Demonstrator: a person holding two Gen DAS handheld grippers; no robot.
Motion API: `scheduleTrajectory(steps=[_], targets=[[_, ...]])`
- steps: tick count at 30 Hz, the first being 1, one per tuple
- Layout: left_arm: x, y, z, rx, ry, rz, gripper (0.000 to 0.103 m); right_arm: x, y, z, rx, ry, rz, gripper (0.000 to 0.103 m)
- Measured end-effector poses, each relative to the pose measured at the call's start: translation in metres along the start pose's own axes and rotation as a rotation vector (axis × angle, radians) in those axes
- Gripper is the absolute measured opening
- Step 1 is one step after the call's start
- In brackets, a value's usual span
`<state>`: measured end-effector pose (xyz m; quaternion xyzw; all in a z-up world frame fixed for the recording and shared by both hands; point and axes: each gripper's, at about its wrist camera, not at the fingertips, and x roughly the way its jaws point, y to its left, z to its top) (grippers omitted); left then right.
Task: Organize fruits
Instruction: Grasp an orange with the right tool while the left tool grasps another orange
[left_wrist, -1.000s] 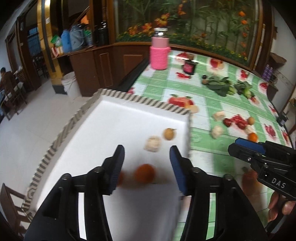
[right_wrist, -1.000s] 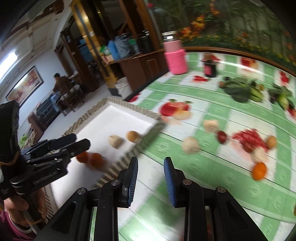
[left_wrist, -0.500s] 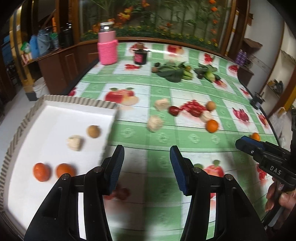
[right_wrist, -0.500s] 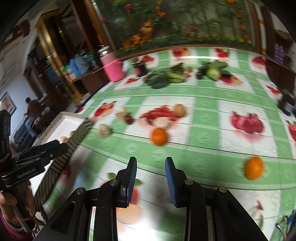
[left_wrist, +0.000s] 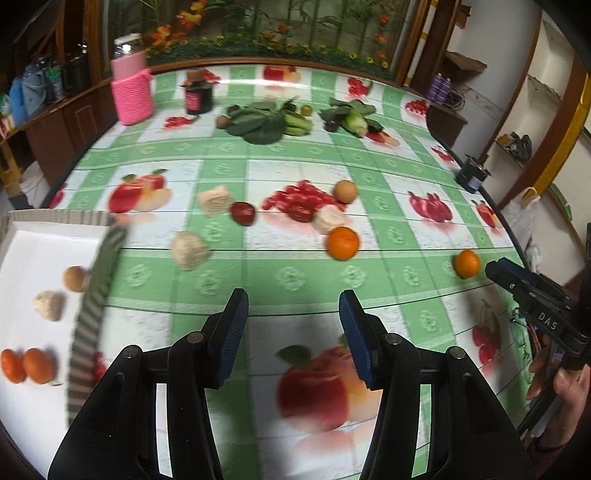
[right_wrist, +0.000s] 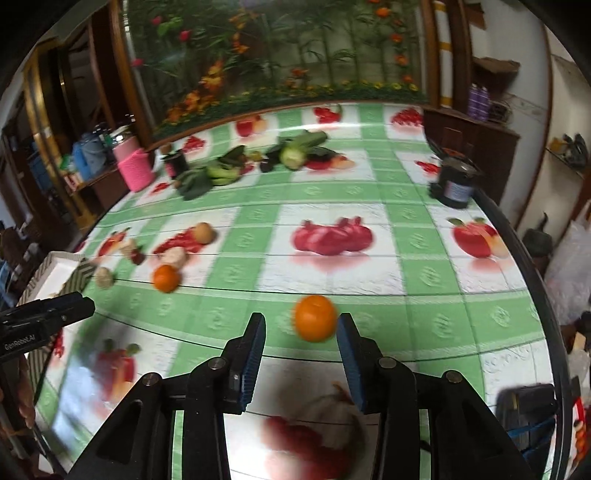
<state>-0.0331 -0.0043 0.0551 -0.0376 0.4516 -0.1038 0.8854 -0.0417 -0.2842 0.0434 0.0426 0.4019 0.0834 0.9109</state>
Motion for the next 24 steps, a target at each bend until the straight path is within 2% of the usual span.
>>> scheduleTrajectory(steps=[9,15,17,21,24], targets=[[0.029,-0.022,0.016,0.024,0.034,-0.057,0.051,0.021,-0.01,0.003,-0.027,0.051,0.0,0.039],[0.046,-0.032,0.029,0.039,0.041,-0.043,0.051,0.045,-0.011,0.006,-0.028,0.103,0.02,0.039],[0.052,-0.035,0.032,0.051,0.048,-0.035,0.051,0.047,-0.012,0.006,-0.023,0.093,0.033,0.032],[0.067,-0.039,0.033,0.067,0.072,-0.015,0.051,0.047,-0.014,0.005,-0.004,0.079,0.053,0.032],[0.075,-0.039,0.033,0.058,0.073,-0.027,0.051,0.046,-0.014,0.004,0.003,0.066,0.057,0.032]])
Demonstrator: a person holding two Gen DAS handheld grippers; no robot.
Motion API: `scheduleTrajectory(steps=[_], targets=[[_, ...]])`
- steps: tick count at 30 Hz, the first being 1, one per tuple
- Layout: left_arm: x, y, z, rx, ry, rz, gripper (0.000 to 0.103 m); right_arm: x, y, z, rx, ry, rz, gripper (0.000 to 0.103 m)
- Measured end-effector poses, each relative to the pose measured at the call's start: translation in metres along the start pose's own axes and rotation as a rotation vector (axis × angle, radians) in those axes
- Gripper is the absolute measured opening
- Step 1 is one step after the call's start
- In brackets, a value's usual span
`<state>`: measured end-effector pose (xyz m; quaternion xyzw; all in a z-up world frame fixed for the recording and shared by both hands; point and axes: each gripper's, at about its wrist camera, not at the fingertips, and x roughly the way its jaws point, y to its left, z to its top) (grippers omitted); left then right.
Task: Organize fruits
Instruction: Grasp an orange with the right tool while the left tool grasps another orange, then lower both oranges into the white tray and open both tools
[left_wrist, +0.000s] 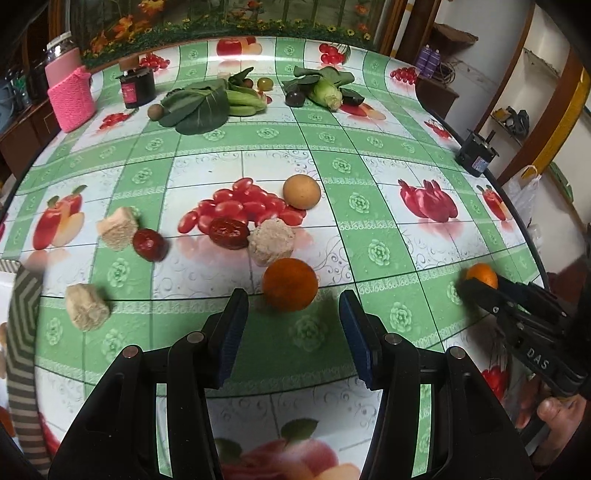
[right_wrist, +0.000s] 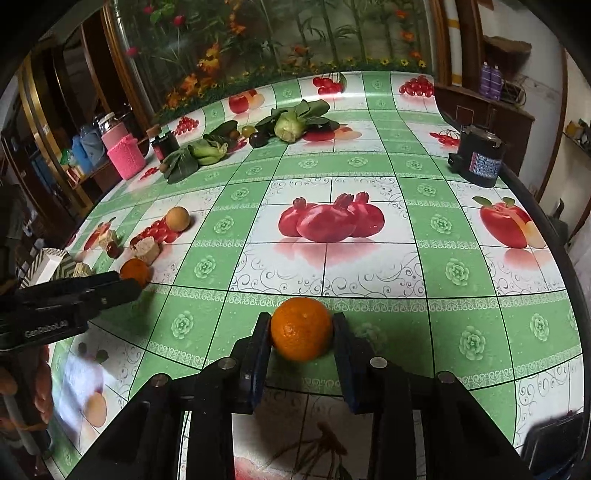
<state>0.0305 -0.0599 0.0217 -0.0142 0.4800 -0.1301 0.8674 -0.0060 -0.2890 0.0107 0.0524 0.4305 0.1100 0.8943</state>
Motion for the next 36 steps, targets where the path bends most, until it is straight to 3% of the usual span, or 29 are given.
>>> scheduleTrajectory(steps=[2,4,5,11,19,36], targets=[[0.003,0.001,0.001,-0.003,-0.008,0.001,0.05,0.0,0.001,0.0,0.002,-0.001,0.004,0.032],[0.006,0.004,0.002,-0.007,-0.009,0.012,0.031,-0.002,0.002,0.001,0.005,-0.005,0.017,0.032],[0.005,0.005,0.001,-0.008,-0.015,0.024,0.029,-0.003,0.003,0.001,0.007,-0.007,0.025,0.032],[-0.009,0.013,-0.006,-0.022,-0.033,0.03,0.029,-0.012,0.022,0.004,0.004,-0.026,0.095,0.032],[-0.053,0.035,-0.027,-0.053,-0.07,0.068,0.029,-0.014,0.078,0.006,-0.06,-0.02,0.221,0.032],[-0.15,0.142,-0.089,-0.178,-0.173,0.302,0.03,-0.009,0.222,0.002,-0.251,-0.005,0.421,0.031]])
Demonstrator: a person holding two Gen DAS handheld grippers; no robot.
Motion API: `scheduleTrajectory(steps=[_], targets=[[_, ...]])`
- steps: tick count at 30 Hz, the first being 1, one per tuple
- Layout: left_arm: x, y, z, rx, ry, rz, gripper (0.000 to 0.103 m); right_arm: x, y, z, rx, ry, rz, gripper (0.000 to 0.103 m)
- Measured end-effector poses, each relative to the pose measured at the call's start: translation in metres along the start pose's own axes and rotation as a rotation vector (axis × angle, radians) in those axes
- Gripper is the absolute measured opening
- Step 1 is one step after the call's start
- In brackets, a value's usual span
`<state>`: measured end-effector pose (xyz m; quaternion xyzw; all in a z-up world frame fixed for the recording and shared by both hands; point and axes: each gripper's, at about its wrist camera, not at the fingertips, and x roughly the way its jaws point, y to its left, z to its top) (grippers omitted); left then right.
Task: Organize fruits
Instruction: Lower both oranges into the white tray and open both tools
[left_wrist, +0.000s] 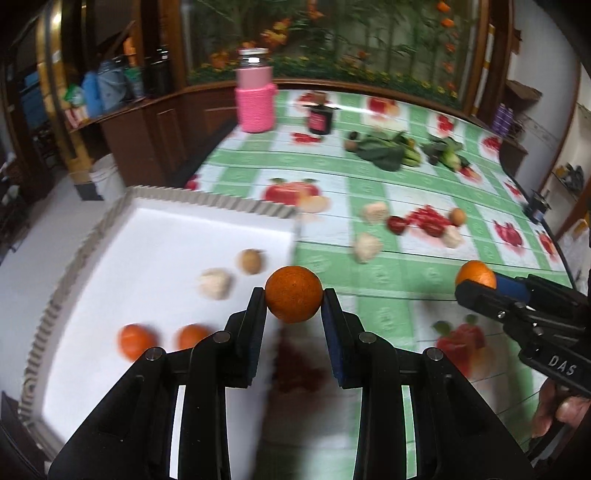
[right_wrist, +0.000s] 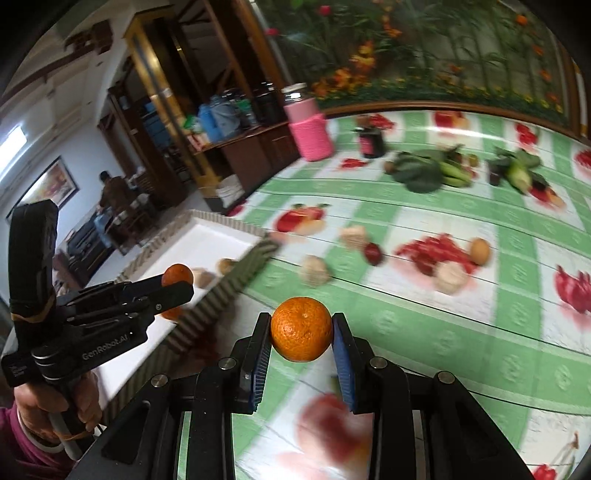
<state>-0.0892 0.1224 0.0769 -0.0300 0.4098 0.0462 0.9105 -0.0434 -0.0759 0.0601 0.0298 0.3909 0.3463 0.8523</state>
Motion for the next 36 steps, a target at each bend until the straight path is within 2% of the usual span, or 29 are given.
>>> scheduleTrajectory(steps=[11,21,26,31,36], targets=[[-0.017,0.068,-0.018,-0.085,-0.004,0.079,0.03,0.042,0.071,0.012,-0.135,0.055,0.081,0.031],[-0.013,0.119,-0.045,-0.176,0.071,0.093,0.03,0.082,0.109,0.017,-0.227,0.13,0.113,0.031],[-0.011,0.126,-0.051,-0.191,0.098,0.077,0.03,0.103,0.117,0.025,-0.273,0.155,0.077,0.031],[-0.009,0.126,-0.054,-0.189,0.111,0.069,0.03,0.118,0.121,0.031,-0.283,0.182,0.086,0.031],[-0.004,0.124,-0.056,-0.186,0.127,0.055,0.03,0.127,0.132,0.04,-0.277,0.176,0.144,0.031]])
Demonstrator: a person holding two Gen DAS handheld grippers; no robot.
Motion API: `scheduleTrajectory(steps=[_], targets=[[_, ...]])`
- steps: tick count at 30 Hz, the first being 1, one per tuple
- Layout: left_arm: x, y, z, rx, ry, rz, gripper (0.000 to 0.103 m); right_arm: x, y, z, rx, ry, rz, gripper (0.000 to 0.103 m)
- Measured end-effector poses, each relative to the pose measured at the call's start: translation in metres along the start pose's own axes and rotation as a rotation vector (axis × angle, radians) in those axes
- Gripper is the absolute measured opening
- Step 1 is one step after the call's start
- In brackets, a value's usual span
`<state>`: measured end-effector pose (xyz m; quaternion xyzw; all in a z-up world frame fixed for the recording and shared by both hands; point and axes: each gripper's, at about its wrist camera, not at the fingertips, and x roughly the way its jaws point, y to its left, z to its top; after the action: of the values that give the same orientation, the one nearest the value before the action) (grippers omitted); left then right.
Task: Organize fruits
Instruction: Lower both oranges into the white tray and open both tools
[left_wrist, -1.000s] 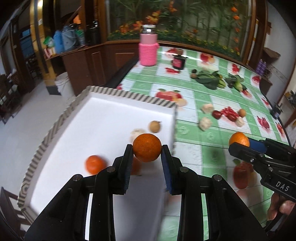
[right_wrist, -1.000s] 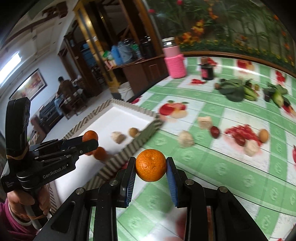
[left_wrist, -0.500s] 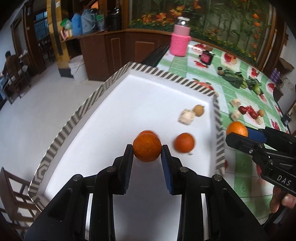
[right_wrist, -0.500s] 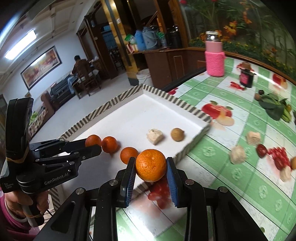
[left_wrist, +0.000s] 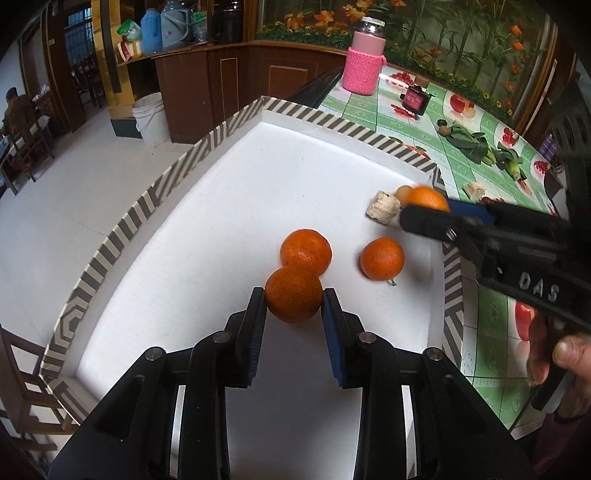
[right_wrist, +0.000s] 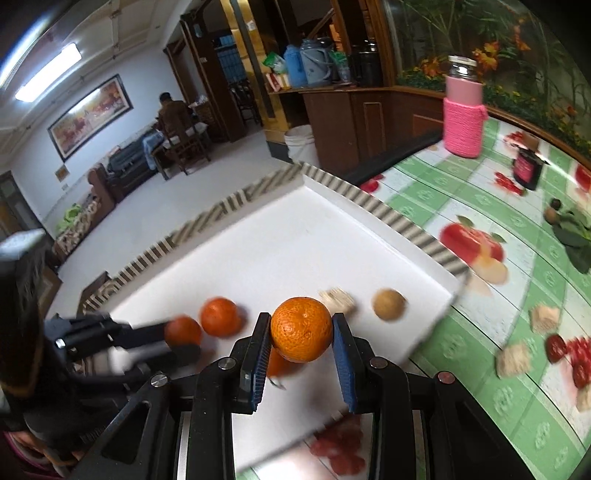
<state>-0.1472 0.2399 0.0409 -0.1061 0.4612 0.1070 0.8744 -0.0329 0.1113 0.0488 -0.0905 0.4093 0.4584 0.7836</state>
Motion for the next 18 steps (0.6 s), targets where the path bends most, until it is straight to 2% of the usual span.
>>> scheduleTrajectory(steps=[8,18], targets=[[0.003,-0.002,-0.003,-0.008,0.008,-0.005,0.03,0.039,0.016,0.022,-0.077,0.043,-0.004,0.031],[0.007,-0.002,-0.002,-0.017,0.03,-0.008,0.03,0.065,0.021,0.025,-0.133,0.085,-0.027,0.032]])
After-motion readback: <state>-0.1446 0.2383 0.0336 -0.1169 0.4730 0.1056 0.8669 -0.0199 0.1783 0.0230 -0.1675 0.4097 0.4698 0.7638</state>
